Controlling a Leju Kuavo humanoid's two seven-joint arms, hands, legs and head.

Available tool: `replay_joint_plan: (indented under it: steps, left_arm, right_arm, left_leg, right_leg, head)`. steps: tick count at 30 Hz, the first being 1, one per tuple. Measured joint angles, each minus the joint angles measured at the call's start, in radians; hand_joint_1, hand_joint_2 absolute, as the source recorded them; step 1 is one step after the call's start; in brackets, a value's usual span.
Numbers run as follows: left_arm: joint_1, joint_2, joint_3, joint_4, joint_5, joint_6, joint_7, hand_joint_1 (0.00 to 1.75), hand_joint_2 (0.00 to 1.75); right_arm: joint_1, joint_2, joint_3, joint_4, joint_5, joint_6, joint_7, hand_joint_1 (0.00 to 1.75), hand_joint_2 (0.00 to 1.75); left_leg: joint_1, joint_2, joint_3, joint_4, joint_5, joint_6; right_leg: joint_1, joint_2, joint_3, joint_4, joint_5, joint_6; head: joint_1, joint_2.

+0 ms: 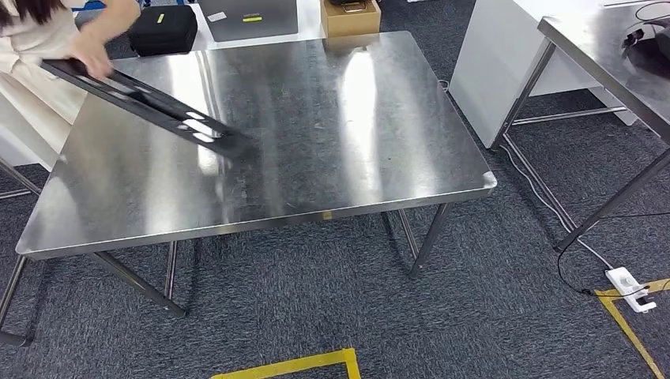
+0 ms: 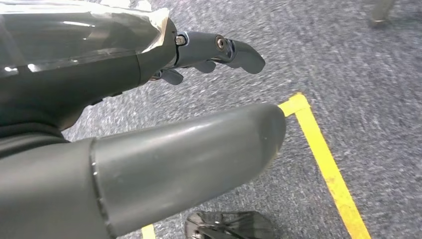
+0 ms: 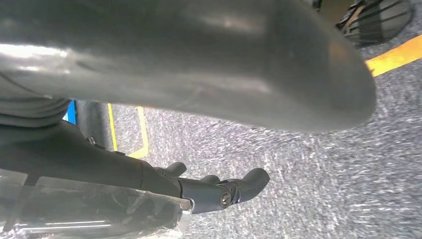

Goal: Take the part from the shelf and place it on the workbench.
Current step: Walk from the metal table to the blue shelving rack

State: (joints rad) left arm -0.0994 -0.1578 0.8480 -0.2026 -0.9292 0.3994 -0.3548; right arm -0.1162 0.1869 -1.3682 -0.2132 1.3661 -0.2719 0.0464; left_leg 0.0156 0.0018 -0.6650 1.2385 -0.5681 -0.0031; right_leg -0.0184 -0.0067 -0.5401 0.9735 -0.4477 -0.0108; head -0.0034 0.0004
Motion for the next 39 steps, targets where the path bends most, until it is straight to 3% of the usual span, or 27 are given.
replay_joint_plan:
  steps: [2,4,8,10,12,13,14,15,17,19,20,21,23,24,26,28,29,30,33,34,37,39]
  left_arm:
    - [-0.002,0.001,0.0,0.0,-0.001,0.0,0.0,0.0,0.0]
    - [-0.005,0.002,0.0,0.0,-0.002,0.0,0.0,0.0,0.0]
    - [-0.006,0.002,0.001,0.0,-0.003,0.002,0.0,0.0,0.0]
    - [-0.008,0.002,0.002,0.0,-0.003,0.002,0.0,0.0,0.0]
    - [-0.007,0.002,0.002,0.0,-0.003,0.002,0.0,0.0,0.0]
    - [-0.006,0.002,0.002,0.0,-0.003,0.002,0.0,0.0,0.0]
    - [-0.006,0.002,0.002,0.0,-0.003,0.002,0.0,0.0,0.0]
    - [-0.006,0.002,0.003,0.0,-0.003,0.002,0.0,0.0,0.0]
    - [-0.006,0.001,0.003,0.0,-0.003,0.002,0.002,0.0,0.0]
    - [-0.006,0.0,0.003,0.0,-0.003,0.002,0.004,0.0,0.0]
    - [-0.007,-0.001,0.004,0.0,-0.003,0.002,0.004,0.0,0.0]
    - [-0.007,-0.002,0.004,0.0,-0.004,0.002,0.005,0.0,0.0]
    - [-0.007,-0.004,0.004,0.0,-0.005,0.003,0.007,0.0,0.0]
    - [-0.007,-0.004,0.004,0.0,-0.006,0.004,0.008,0.0,0.0]
    - [-0.006,-0.004,0.004,0.0,-0.008,0.005,0.01,0.0,0.0]
    - [-0.006,-0.004,0.004,0.0,-0.009,0.005,0.011,0.0,0.0]
    - [-0.006,-0.004,0.004,0.0,-0.009,0.005,0.012,0.0,0.0]
    - [-0.006,-0.004,0.004,0.0,-0.01,0.005,0.012,0.0,0.0]
    - [-0.01,-0.004,0.005,0.0,-0.012,0.005,0.012,0.0,0.0]
    - [-0.012,-0.004,0.005,0.0,-0.012,0.005,0.012,0.0,0.0]
    - [-0.015,-0.004,0.006,0.0,-0.012,0.006,0.012,0.0,0.0]
    - [-0.016,-0.005,0.006,0.0,-0.012,0.007,0.012,0.0,0.0]
  right_arm:
    - [0.0,0.001,0.0,0.0,0.0,0.0,0.002,0.0,0.0]
    - [-0.002,0.003,0.0,0.0,0.001,-0.001,0.002,0.0,0.0]
    - [-0.003,0.003,0.001,0.0,0.001,-0.001,0.004,0.0,0.0]
    - [-0.003,0.002,0.001,0.0,0.001,-0.001,0.004,0.0,0.0]
    - [-0.002,0.001,0.001,0.0,0.001,-0.001,0.005,0.0,0.0]
    - [-0.002,0.001,0.001,0.0,0.001,-0.001,0.005,0.0,0.0]
    - [-0.001,0.0,0.001,0.0,0.001,-0.001,0.005,0.0,0.0]
    - [-0.001,0.0,0.001,0.0,0.002,-0.001,0.006,0.0,0.0]
    - [-0.002,-0.001,0.002,0.0,0.005,-0.001,0.007,0.0,0.0]
    - [-0.004,-0.002,0.003,0.0,0.007,-0.001,0.009,0.0,0.0]
    - [-0.005,-0.002,0.004,0.0,0.007,-0.001,0.01,0.0,0.0]
    - [-0.004,-0.003,0.004,0.0,0.006,-0.001,0.011,0.0,0.0]
    - [-0.004,-0.004,0.005,0.0,0.004,-0.001,0.012,0.0,0.0]
    - [-0.004,-0.004,0.005,0.0,0.004,-0.001,0.012,0.0,0.0]
    - [-0.004,-0.004,0.005,0.0,0.003,-0.001,0.012,0.0,0.0]
    - [-0.002,-0.004,0.005,0.0,0.003,-0.001,0.012,0.0,0.0]
    - [0.0,-0.004,0.005,0.0,0.003,-0.001,0.012,0.0,0.0]
    - [0.001,-0.004,0.005,0.0,0.003,-0.001,0.012,0.0,0.0]
    - [0.0,-0.003,0.005,0.0,0.002,-0.001,0.012,0.0,0.0]
    - [0.0,-0.003,0.005,0.0,0.002,-0.001,0.012,0.0,0.0]
    - [-0.003,-0.004,0.006,0.0,0.002,-0.001,0.013,0.0,0.0]
    - [-0.003,-0.006,0.006,0.0,0.004,-0.001,0.013,0.0,0.0]
  left_leg:
    - [0.0,-0.001,0.098,-0.143,0.046,0.007]
    - [-0.004,-0.002,0.151,-0.232,0.067,0.018]
    - [-0.009,0.0,0.145,-0.254,0.094,0.05]
    - [-0.007,0.004,0.133,-0.265,0.115,0.065]
    - [-0.01,0.005,0.112,-0.265,0.13,0.072]
    - [-0.011,0.006,0.102,-0.264,0.136,0.072]
    - [-0.012,0.006,0.092,-0.262,0.143,0.071]
    - [-0.013,0.006,0.082,-0.26,0.149,0.069]
    - [-0.013,0.006,0.067,-0.253,0.16,0.062]
    - [-0.016,0.006,0.061,-0.248,0.167,0.052]
    - [-0.017,0.007,0.061,-0.247,0.17,0.046]
    - [-0.017,0.007,0.061,-0.248,0.174,0.039]
    - [-0.012,0.006,0.053,-0.24,0.171,0.027]
    - [-0.01,0.004,0.042,-0.218,0.148,0.022]
    - [-0.004,0.0,0.0,-0.112,0.064,0.01]
    - [0.0,-0.001,-0.041,0.014,-0.007,0.0]
    - [0.002,-0.001,-0.041,0.039,-0.015,-0.003]
    - [0.004,0.0,-0.02,0.022,-0.004,-0.005]
    - [0.009,-0.001,0.111,-0.173,0.061,0.0]
    - [0.007,-0.002,0.136,-0.216,0.07,0.005]
    - [-0.003,-0.004,0.136,-0.234,0.083,0.027]
    - [-0.003,0.0,0.129,-0.244,0.101,0.046]
  right_leg:
    - [0.002,0.0,-0.009,0.007,0.004,0.005]
    - [0.008,0.0,-0.014,0.012,0.009,0.014]
    - [0.012,0.001,-0.03,0.019,0.014,0.039]
    - [0.013,0.002,-0.067,0.094,-0.037,0.032]
    - [0.008,0.004,-0.118,0.227,-0.11,0.024]
    - [0.007,0.004,-0.131,0.275,-0.133,0.025]
    - [0.006,0.004,-0.124,0.287,-0.141,0.031]
    - [0.005,0.004,-0.094,0.255,-0.134,0.04]
    - [0.005,0.003,0.007,0.104,-0.101,0.052]
    - [0.011,0.004,0.068,-0.002,-0.076,0.047]
    - [0.014,0.005,0.072,-0.015,-0.071,0.04]
    - [0.018,0.005,0.069,-0.014,-0.063,0.034]
    - [0.008,0.004,0.063,-0.014,-0.05,0.017]
    - [0.002,0.002,0.059,-0.015,-0.041,0.008]
    - [-0.001,0.0,0.047,-0.015,-0.025,-0.003]
    - [0.0,0.0,0.029,-0.013,-0.012,-0.004]
    - [0.0,0.0,0.021,-0.011,-0.008,-0.002]
    - [0.0,0.0,0.013,-0.008,-0.004,0.001]
    - [0.002,0.0,-0.003,0.008,0.001,0.009]
    - [0.004,0.0,-0.006,0.011,0.003,0.014]
    - [0.009,0.0,-0.015,0.01,0.014,0.036]
    - [0.009,0.001,-0.031,0.03,0.002,0.044]
  head:
    - [0.0,0.0]
    - [0.001,0.0]
    - [0.003,0.0]
    - [0.007,0.0]
    - [0.01,0.0]
    - [0.011,0.0]
    - [0.011,0.0]
    - [0.012,0.0]
    - [0.012,0.0]
    - [0.013,0.0]
    - [0.013,0.0]
    - [0.013,0.0]
    - [0.012,0.0]
    - [0.01,0.0]
    - [0.005,0.0]
    - [0.003,0.0]
    - [0.003,0.0]
    - [0.003,0.0]
    - [0.003,0.0]
    - [0.004,0.0]
    - [0.007,0.0]
    - [0.008,0.0]
